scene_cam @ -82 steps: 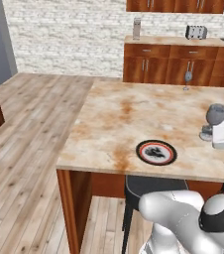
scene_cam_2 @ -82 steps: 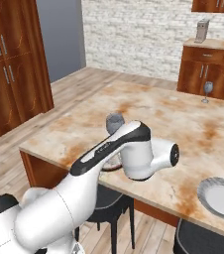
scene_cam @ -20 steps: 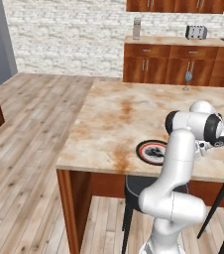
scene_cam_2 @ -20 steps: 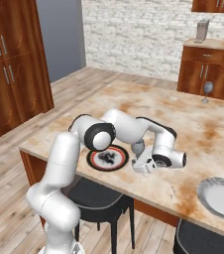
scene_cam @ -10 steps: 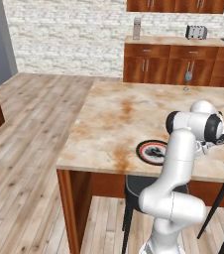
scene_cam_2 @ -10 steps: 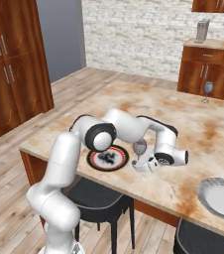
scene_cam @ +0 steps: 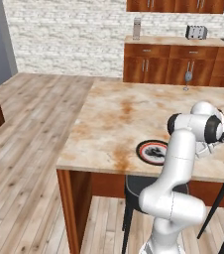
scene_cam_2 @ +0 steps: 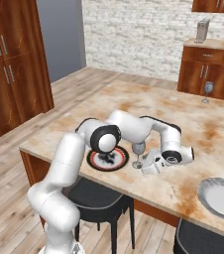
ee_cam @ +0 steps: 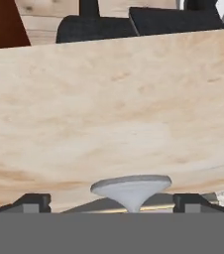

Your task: Retrieve the wine glasses from the counter and place one next to each plate.

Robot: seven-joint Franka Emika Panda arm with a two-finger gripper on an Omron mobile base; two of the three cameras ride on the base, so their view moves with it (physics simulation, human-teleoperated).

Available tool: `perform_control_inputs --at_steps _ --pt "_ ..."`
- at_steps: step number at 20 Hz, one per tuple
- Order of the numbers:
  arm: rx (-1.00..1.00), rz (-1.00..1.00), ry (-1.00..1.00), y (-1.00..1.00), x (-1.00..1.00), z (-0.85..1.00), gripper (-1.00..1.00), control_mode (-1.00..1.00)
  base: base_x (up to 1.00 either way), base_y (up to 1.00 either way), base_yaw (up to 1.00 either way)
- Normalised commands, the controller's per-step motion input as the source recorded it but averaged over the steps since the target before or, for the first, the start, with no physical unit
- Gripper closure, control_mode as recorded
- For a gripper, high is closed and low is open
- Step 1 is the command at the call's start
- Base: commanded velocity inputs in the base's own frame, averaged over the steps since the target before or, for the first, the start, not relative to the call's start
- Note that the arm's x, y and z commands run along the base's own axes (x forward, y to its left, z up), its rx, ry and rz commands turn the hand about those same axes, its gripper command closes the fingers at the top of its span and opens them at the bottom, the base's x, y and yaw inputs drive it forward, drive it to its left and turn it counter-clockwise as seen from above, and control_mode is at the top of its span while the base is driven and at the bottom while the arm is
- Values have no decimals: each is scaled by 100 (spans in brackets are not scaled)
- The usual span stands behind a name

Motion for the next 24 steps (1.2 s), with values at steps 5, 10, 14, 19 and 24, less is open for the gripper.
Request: perform_control_inputs --at_steps 5,10,14,19,24 --pt "0 0 3 -45 3 0 -100 -100 0 0 0" --pt "1 0 -24 -7 -61 72 -100 -100 0 0 0" --pt "-5 0 -41 32 -69 100 -100 -100 0 0 0" --pt "-8 -4 -33 60 -42 100 -100 -100 0 0 0" --pt "-7 0 -13 80 -6 95 -100 -100 0 0 0"
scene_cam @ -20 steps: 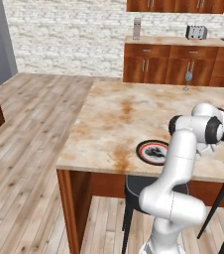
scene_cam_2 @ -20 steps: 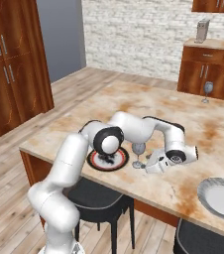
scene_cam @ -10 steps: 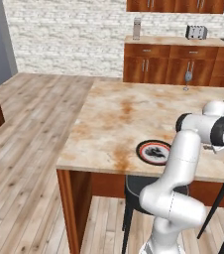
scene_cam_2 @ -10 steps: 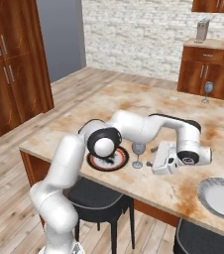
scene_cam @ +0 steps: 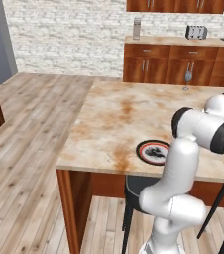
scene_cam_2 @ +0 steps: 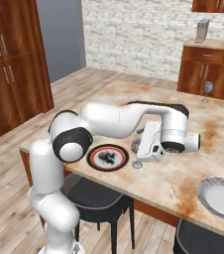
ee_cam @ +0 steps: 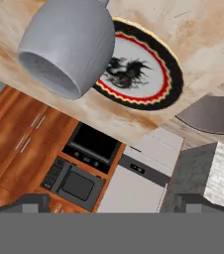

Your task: Retrieve the wine glasses from the counter and place one next to each plate.

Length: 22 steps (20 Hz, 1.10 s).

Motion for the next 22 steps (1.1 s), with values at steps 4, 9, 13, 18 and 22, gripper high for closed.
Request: perform_control_inputs --at_steps 4,9,13,18,22 --pt "0 0 -2 69 -1 62 -100 -100 0 0 0" --pt "1 0 -18 39 -23 16 -100 -100 0 0 0" --pt "1 0 -22 14 5 -13 -100 -100 0 0 0" --pt "0 0 -20 23 3 -5 -100 -100 0 0 0" --pt "3 0 -31 0 -13 4 -100 -100 0 0 0"
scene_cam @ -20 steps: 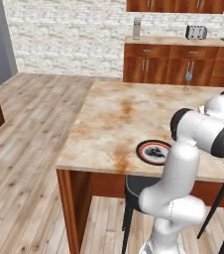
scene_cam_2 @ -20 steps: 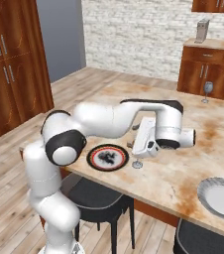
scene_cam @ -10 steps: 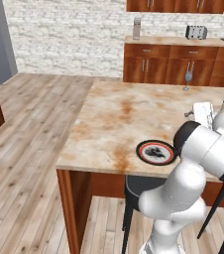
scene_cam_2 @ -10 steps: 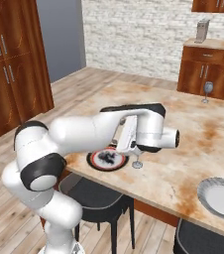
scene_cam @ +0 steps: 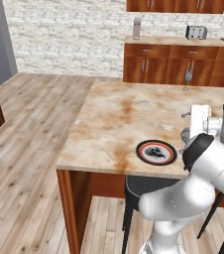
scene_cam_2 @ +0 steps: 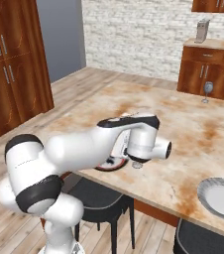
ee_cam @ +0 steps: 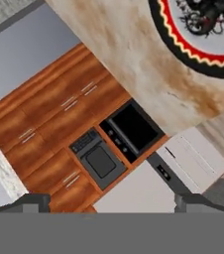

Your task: Retrieve the wine glasses from the counter and place one next to each plate.

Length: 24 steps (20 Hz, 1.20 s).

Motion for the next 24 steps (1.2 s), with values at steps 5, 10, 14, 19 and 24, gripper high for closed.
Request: perform_control_inputs --at_steps 5,10,14,19,24 --pt "0 0 -39 21 -39 22 -100 -100 0 0 0" --pt "0 0 -36 15 -24 44 -100 -100 0 0 0" --pt "0 0 -34 27 -59 39 -100 -100 0 0 0" --pt "0 0 0 0 0 0 -100 100 -100 70 0" --pt "0 0 0 0 0 0 -100 100 -98 100 0"
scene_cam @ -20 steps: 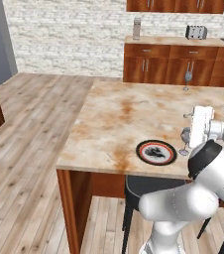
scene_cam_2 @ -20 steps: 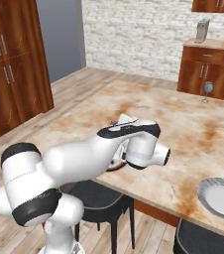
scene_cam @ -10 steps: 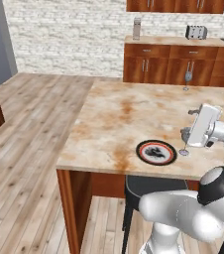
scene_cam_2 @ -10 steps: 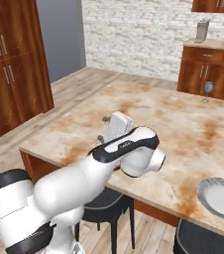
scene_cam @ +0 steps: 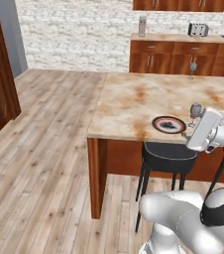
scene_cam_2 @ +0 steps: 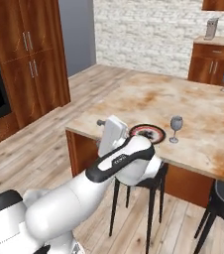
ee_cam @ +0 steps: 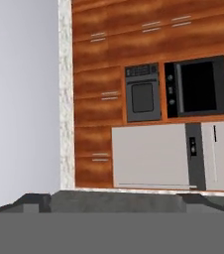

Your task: Retrieve the wine glasses from the counter and place one next to each plate.

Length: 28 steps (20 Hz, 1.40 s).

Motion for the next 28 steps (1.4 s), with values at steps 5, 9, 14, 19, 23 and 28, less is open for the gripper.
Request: perform_control_inputs --at_steps 5,9,14,19,23,28 --pt "0 0 0 0 0 0 -100 100 -21 100 1" --pt "0 0 0 0 0 0 -100 100 52 100 -8" --pt "0 0 0 0 0 0 -100 100 92 100 -23" --pt "0 0 0 0 0 0 -100 100 84 100 -41" --pt "0 0 0 0 0 0 -100 100 79 100 -40" --pt "0 0 0 0 0 0 -100 100 79 100 -42"
